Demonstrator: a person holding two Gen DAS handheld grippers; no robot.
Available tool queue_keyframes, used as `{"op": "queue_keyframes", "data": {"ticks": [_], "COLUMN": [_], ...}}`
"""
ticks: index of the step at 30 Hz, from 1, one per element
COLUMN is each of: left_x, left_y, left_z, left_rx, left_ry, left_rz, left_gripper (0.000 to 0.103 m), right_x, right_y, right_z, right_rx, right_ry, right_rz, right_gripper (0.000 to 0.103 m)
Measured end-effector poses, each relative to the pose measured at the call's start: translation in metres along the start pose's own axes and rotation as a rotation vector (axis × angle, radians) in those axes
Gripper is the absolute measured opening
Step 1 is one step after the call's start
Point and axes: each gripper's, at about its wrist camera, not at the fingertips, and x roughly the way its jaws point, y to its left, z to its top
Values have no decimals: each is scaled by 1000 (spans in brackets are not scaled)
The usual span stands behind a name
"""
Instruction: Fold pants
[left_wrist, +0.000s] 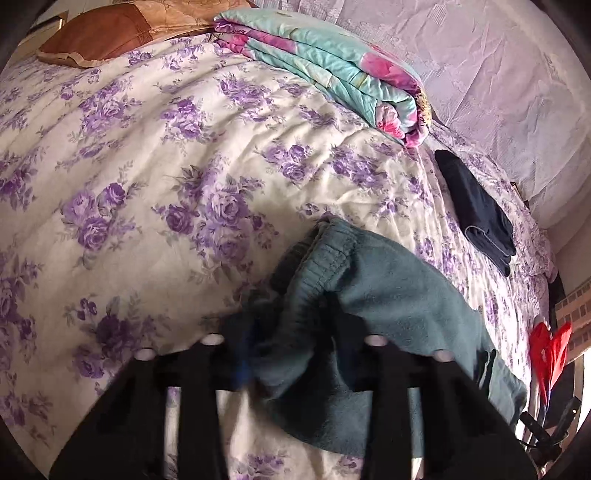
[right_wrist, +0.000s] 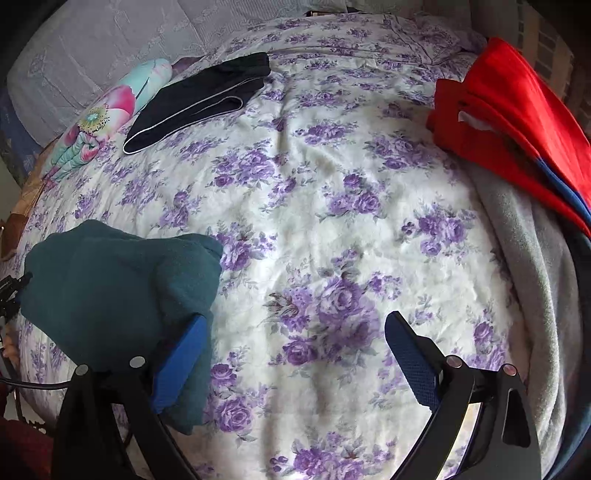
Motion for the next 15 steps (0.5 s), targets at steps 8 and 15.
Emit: {"op": "queue_keyframes", "data": {"ticks": [8, 15], "left_x": [-73, -71], "left_y": [-113, -278], "left_z": [3, -52], "left_rx": [325, 661], "left_ry": [-151, -60], "left_rz": [-45, -314], "left_gripper": [18, 17], "right_x": [9, 15], "right_y": [-47, -39], "right_z": [-11, -15], "right_rx": [125, 41], "right_ry": [-5, -69], "right_rz": [-21, -35], "right_gripper": [97, 100]}}
